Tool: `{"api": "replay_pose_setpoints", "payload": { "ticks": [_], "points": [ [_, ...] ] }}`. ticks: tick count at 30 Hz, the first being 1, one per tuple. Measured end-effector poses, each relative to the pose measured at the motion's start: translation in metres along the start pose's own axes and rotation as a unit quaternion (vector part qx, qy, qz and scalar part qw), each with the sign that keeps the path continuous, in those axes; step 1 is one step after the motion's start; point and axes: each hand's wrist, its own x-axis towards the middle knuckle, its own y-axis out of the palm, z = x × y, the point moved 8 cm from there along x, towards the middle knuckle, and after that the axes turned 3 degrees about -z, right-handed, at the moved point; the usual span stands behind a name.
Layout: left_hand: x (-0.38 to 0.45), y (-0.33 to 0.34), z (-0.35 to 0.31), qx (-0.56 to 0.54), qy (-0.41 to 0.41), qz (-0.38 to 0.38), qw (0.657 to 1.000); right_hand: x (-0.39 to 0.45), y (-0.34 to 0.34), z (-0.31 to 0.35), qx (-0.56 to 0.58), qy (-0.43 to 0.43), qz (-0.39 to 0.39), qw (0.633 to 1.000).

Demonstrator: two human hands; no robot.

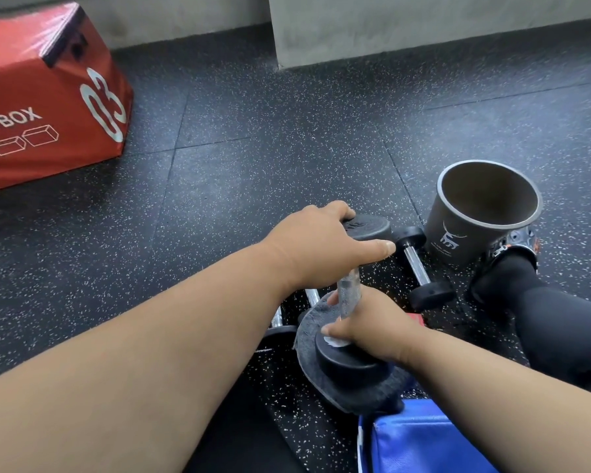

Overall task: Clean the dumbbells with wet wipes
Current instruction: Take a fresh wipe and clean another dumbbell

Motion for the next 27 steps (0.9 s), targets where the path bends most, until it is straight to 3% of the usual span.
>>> {"api": "replay_pose_setpoints", "payload": {
  "ticks": [9,19,27],
  "points": [
    [-0.002,-0.002,0.001,-0.002,-0.002,0.003,1.000,-0.009,-0.011,0.001,0.004,-0.030,0.119,0.992],
    [-0.001,-0.001,0.003,0.002,-0.004,0.006,1.000,-0.001,-0.048,0.000,-0.190,-0.038,0.076,0.978],
    [-0.005,-0.004,-0.002,0.003,0.009,0.001,1.000,-0.006,-0.030,0.001,-0.113,-0.035,0.084,0.989]
  ]
}}
